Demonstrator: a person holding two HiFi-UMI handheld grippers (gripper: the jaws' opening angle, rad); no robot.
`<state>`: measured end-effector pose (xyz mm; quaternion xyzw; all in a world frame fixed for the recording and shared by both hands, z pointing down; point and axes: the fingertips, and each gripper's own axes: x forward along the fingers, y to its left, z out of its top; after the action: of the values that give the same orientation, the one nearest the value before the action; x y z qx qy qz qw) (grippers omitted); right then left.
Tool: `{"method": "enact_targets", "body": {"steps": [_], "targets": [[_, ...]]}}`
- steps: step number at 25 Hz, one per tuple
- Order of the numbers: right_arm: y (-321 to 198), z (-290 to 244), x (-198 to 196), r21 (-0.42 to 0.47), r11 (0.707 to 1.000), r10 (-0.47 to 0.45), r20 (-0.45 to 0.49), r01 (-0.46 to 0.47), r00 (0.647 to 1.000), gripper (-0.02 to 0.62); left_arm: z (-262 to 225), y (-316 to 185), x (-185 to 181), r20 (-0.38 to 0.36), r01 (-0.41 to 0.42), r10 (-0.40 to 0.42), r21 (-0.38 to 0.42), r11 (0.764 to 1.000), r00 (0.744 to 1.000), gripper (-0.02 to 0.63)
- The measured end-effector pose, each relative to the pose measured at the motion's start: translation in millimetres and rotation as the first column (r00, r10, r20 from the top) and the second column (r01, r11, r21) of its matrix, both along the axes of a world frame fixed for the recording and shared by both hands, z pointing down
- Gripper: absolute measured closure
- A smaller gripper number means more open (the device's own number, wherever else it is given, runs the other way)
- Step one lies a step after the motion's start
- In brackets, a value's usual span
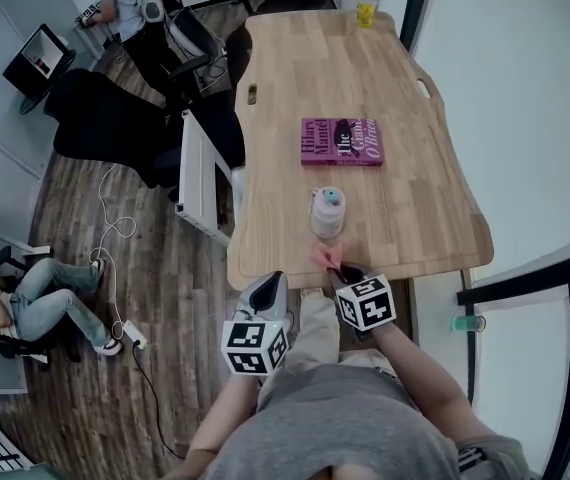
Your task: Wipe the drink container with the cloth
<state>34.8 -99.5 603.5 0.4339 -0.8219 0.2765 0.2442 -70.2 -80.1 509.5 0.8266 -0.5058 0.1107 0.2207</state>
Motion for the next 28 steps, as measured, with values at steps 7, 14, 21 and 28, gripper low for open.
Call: {"method": "enact_targets", "body": {"steps": [7,14,21,28], "targets": [[30,-43,4,0.074,0.997,0.015,0.059,-0.019,0.998,0.569,-9,29,6,0.007,-0.025,0.025,0.020,0.999,1.000,0.603],[60,-75,8,0.154,0.988,0.020,0.079,-0.032,0.997,0.569,-16,56,11,0.018,-0.047,0.047,0.040,0.998,0.999,0.603],[86,-90,11,0.191,0.981,0.023,0.098,-0.041,0.995,0.569,-19,77,16,0.013,-0.056,0.056,0.052,0.997,0.998,0.603],[97,-99,21,0.222,0.973,0.044,0.094,-0.064,0.995,0.571,-20,86,26,0.009,-0.064,0.064,0.055,0.996,0.998,0.603]]}}
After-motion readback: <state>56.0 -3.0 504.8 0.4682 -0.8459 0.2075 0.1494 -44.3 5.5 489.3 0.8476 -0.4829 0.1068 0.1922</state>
